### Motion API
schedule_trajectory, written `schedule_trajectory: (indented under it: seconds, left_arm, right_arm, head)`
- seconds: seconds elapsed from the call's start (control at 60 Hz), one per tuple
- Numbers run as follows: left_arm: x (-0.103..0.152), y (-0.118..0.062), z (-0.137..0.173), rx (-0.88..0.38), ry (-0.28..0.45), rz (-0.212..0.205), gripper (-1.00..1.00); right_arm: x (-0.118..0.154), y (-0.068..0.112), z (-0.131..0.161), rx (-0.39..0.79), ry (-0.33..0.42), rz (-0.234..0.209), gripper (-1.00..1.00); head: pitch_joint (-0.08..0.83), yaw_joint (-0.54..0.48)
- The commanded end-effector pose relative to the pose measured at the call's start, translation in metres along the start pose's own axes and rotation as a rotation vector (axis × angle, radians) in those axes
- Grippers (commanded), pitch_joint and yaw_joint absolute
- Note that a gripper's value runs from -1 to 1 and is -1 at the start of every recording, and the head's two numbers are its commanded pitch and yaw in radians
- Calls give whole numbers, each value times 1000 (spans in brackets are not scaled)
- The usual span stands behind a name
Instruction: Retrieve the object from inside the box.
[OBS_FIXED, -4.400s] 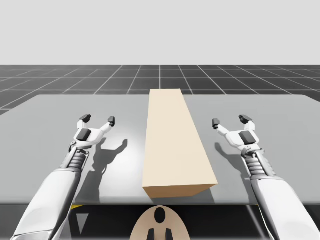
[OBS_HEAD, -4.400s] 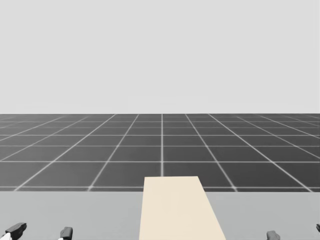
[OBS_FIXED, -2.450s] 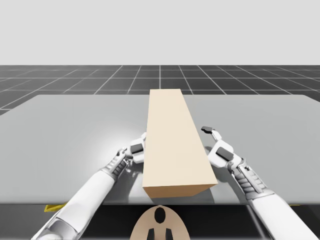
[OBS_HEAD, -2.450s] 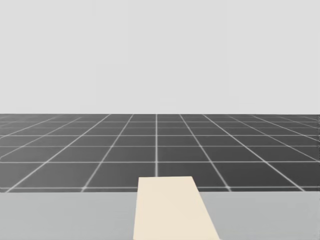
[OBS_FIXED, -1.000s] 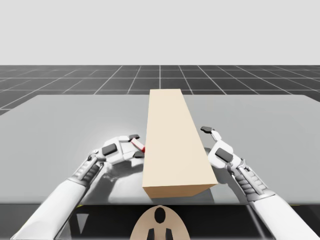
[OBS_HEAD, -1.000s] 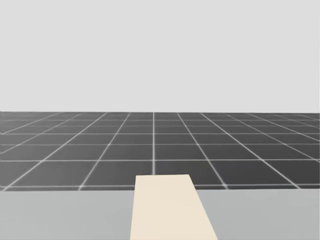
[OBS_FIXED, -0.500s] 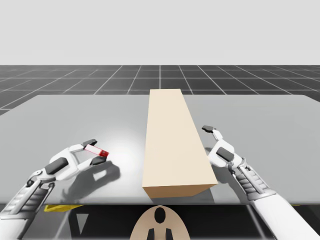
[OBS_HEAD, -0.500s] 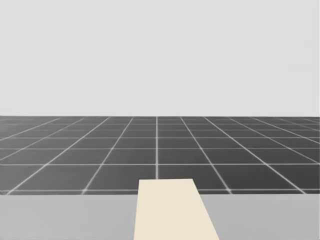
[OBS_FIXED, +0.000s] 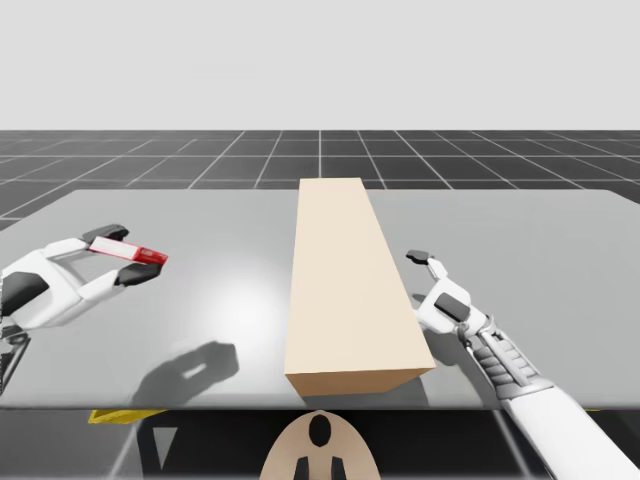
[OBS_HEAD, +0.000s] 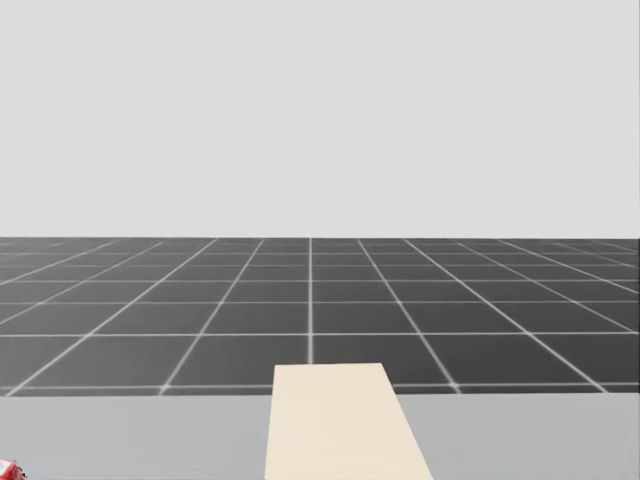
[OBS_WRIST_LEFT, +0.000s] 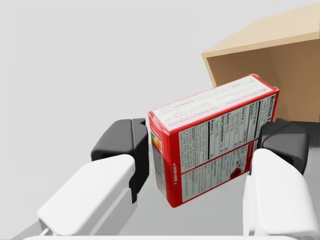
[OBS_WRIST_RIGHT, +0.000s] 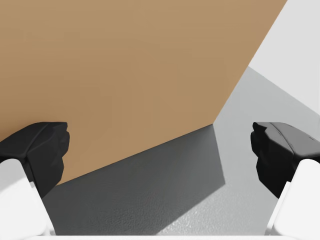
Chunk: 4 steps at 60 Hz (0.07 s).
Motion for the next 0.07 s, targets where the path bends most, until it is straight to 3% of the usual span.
schedule_trajectory:
  seconds: [0.017,0.067]
  left_arm:
    - [51,26,-22,28,-60,-101,1000]
    - [67,31,-29,30,-74,-129,1000]
  right_arm:
    - [0,1,-1,3,-8,-9,-1000]
    - [0,0,-1,0,-9,-11,-1000]
  head:
    - [-21,-23]
    - [-20,-23]
